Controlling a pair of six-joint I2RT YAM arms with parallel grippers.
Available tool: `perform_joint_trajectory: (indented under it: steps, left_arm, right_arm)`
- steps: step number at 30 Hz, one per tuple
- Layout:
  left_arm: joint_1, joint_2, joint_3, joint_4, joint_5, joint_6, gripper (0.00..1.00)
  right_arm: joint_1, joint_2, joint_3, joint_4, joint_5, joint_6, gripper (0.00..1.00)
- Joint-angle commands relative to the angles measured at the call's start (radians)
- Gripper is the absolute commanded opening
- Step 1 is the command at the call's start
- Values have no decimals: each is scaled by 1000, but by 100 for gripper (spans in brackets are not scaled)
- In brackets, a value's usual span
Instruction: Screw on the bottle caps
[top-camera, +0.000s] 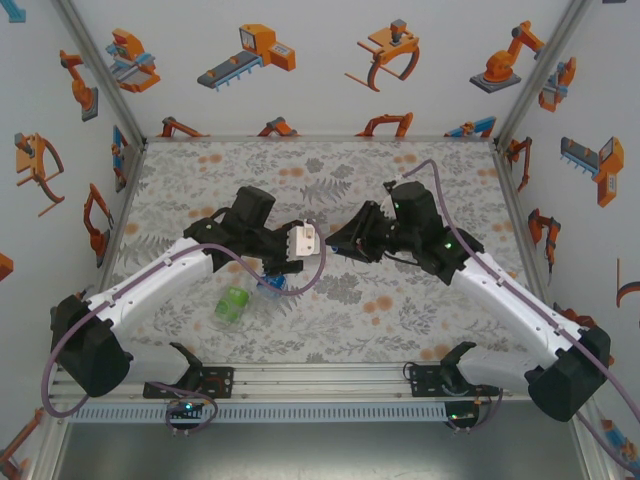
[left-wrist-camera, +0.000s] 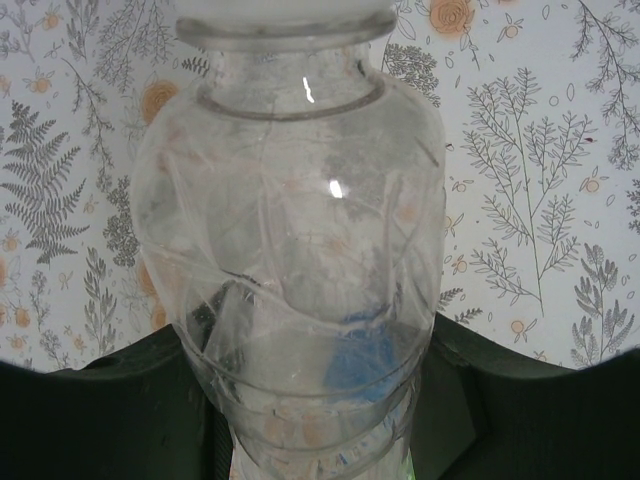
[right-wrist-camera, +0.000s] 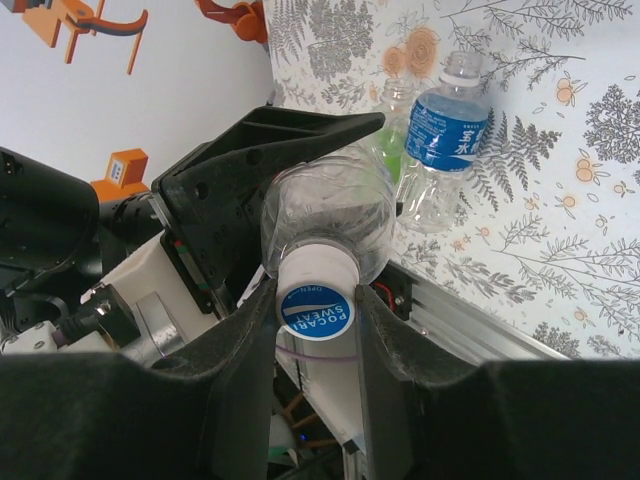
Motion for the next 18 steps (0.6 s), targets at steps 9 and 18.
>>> perform_joint_trajectory:
  steps: [9, 18]
  left_arm:
    - [-18, -35, 17, 15, 82, 32, 0]
    - [-24, -36, 18, -7, 98, 53, 0]
  right_arm:
    - [-7, -69, 155, -44, 5, -604, 45]
    - [-6, -90, 158, -40, -188, -1166, 49]
